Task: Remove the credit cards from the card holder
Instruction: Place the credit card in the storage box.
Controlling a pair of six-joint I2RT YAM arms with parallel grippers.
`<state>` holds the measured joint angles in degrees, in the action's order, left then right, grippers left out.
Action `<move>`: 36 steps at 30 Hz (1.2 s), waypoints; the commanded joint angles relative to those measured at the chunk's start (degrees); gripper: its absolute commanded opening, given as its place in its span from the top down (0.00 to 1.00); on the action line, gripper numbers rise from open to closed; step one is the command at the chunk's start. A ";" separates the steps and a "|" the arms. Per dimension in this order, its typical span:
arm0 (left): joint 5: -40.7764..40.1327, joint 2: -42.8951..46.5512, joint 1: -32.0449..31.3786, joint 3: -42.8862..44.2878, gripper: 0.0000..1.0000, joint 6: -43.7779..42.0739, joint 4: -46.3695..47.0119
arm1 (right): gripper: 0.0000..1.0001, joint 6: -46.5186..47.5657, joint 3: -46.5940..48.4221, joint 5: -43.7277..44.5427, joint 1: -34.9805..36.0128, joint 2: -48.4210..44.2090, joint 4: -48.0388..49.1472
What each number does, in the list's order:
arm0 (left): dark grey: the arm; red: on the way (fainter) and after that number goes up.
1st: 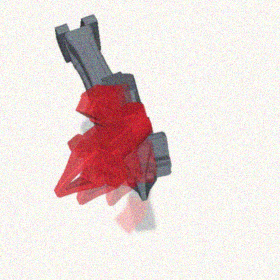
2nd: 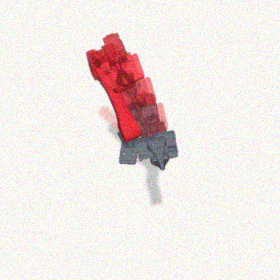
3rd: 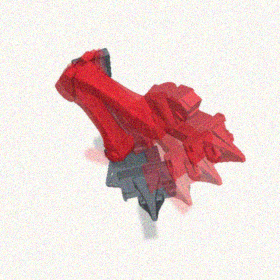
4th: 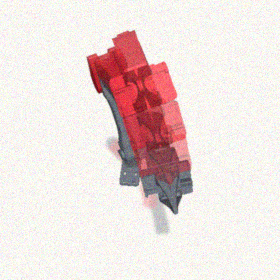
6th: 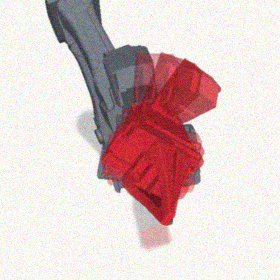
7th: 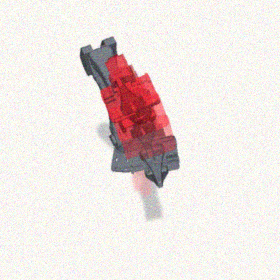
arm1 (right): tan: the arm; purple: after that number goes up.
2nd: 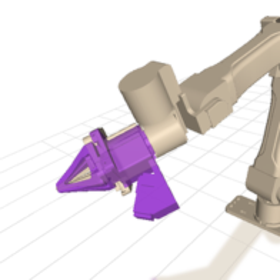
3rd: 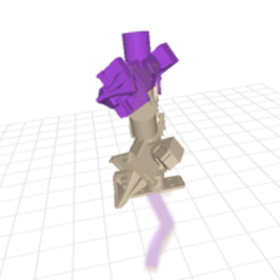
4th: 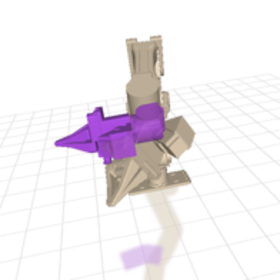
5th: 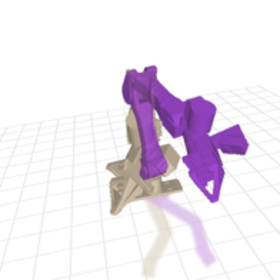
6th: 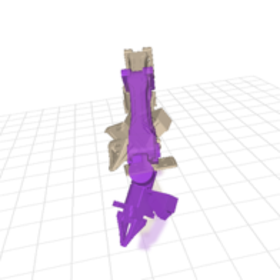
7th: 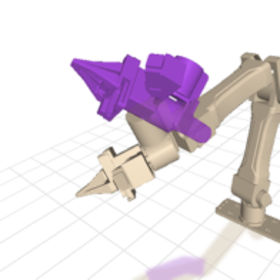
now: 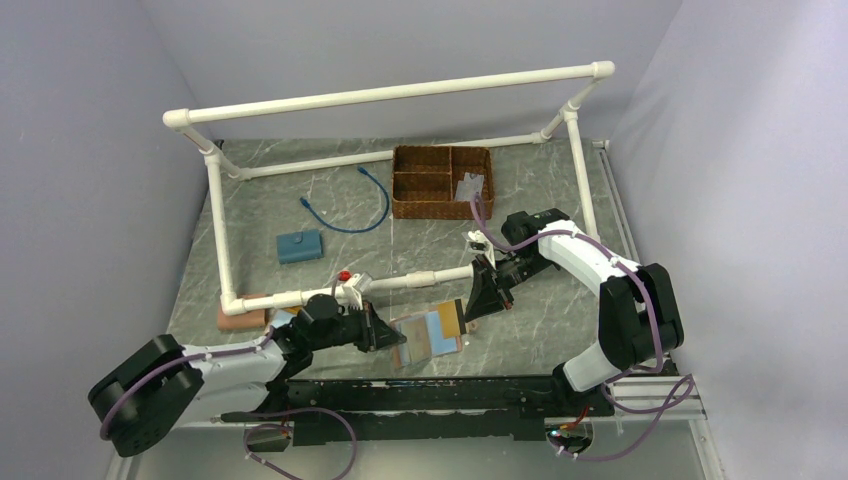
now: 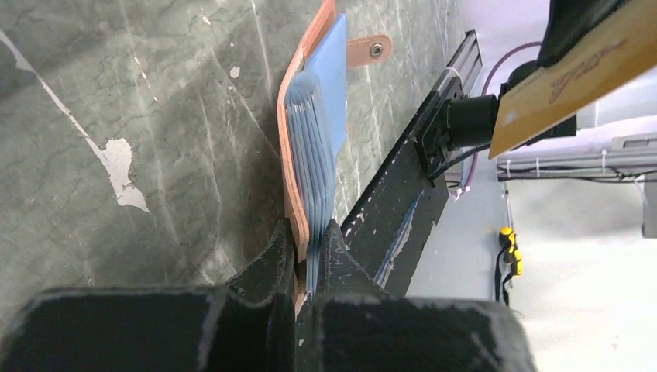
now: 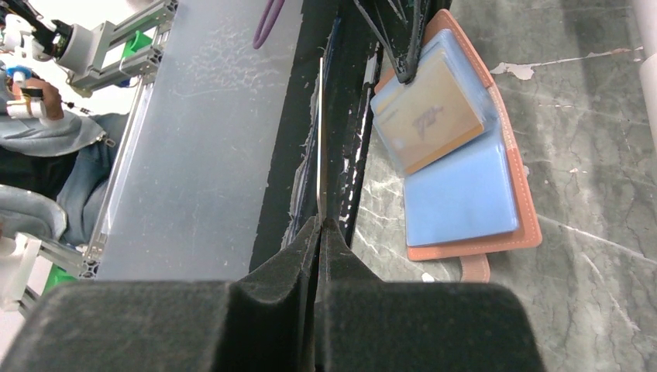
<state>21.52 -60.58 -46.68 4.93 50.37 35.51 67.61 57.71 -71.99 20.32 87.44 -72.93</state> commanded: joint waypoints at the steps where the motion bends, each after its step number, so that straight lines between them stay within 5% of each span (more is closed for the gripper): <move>1: -4.14 -1.48 0.27 2.14 1.00 4.91 -0.25 | 1.00 0.62 1.35 -0.53 -0.19 -0.09 1.29; 6: -6.71 -1.21 0.38 3.10 0.99 7.18 -6.75 | 1.00 0.25 1.35 -0.48 -0.19 -0.02 1.52; 17: -13.15 6.13 0.36 11.03 0.63 8.89 -33.88 | 1.00 -0.09 1.26 -0.18 -0.19 0.04 1.85; 28: -19.12 9.61 0.36 21.31 0.48 5.68 -56.19 | 1.00 -0.45 1.11 0.31 -0.17 -0.56 2.36; 32: -18.33 14.09 0.36 22.27 0.32 3.68 -54.92 | 1.00 -0.68 1.04 0.79 -0.10 -1.39 2.99; 36: -9.67 16.71 0.36 17.18 0.27 2.58 -36.11 | 1.00 -0.99 0.99 0.72 -0.09 -1.70 3.19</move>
<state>5.39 -45.74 -46.50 24.84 55.33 -15.53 66.15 57.71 -70.67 20.29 87.42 -71.16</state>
